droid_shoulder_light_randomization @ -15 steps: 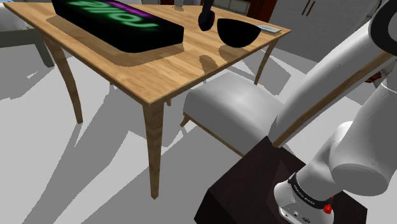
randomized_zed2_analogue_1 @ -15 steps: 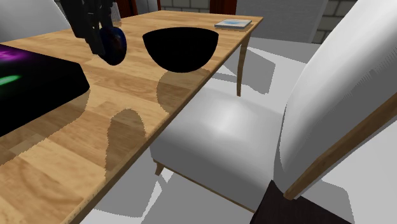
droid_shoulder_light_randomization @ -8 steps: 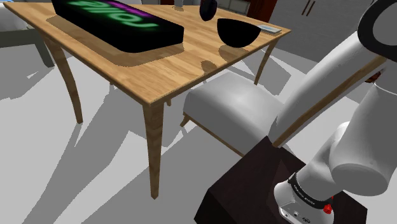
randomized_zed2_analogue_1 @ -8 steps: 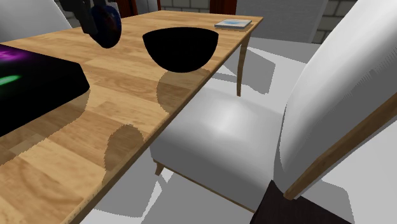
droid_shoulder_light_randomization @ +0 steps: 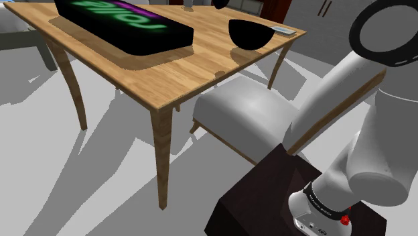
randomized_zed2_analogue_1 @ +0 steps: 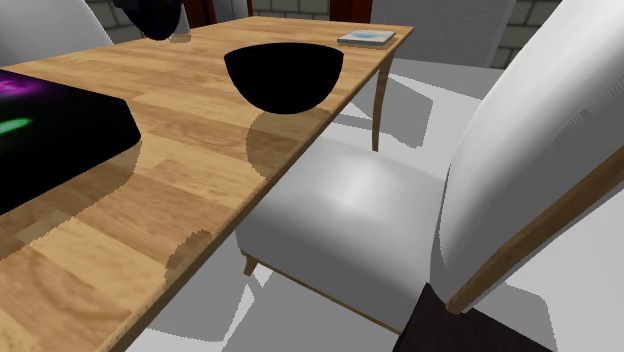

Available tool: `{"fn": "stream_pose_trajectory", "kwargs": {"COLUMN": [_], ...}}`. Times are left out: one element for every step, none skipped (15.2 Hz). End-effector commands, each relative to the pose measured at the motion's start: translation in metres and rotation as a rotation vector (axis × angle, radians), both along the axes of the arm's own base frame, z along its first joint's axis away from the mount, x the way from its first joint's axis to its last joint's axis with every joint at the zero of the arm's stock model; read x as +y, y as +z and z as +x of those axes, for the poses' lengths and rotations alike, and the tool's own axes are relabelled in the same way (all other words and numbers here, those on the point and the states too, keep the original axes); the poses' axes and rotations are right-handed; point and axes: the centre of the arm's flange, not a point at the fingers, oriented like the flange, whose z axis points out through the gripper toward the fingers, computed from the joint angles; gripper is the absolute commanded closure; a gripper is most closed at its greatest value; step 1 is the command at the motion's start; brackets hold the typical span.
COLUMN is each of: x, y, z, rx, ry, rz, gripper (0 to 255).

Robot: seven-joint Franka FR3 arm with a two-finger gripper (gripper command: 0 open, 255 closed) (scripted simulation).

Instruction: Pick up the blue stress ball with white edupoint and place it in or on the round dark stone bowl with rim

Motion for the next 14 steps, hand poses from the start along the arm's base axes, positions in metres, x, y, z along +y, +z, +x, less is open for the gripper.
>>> {"fn": "stream_pose_trajectory", "kwargs": {"x": [0.0,0.0,0.0,-0.013,-0.026,-0.039,-0.052,-0.065,-0.078,-0.09,-0.103,-0.116,-0.129,-0.142], "y": [0.01,0.016,0.018,0.019,0.02,0.021,0.022,0.023,0.024,0.025,0.026,0.027,0.028,0.028], "z": [0.0,0.0,0.0,-0.003,-0.006,-0.009,-0.012,-0.015,-0.017,-0.02,-0.023,-0.026,-0.029,-0.031], "rx": [0.0,0.0,0.0,0.0,0.0,0.0,0.0,0.0,0.0,0.0,0.0,0.0,0.0,0.0], "ry": [0.0,0.0,0.0,0.0,0.0,0.0,0.0,0.0,0.0,0.0,0.0,0.0,0.0,0.0], "rz": [0.0,0.0,0.0,0.0,0.0,0.0,0.0,0.0,0.0,0.0,0.0,0.0,0.0,0.0], "gripper": [255,255,255,255,255,255,255,255,255,255,255,255,255,255]}}
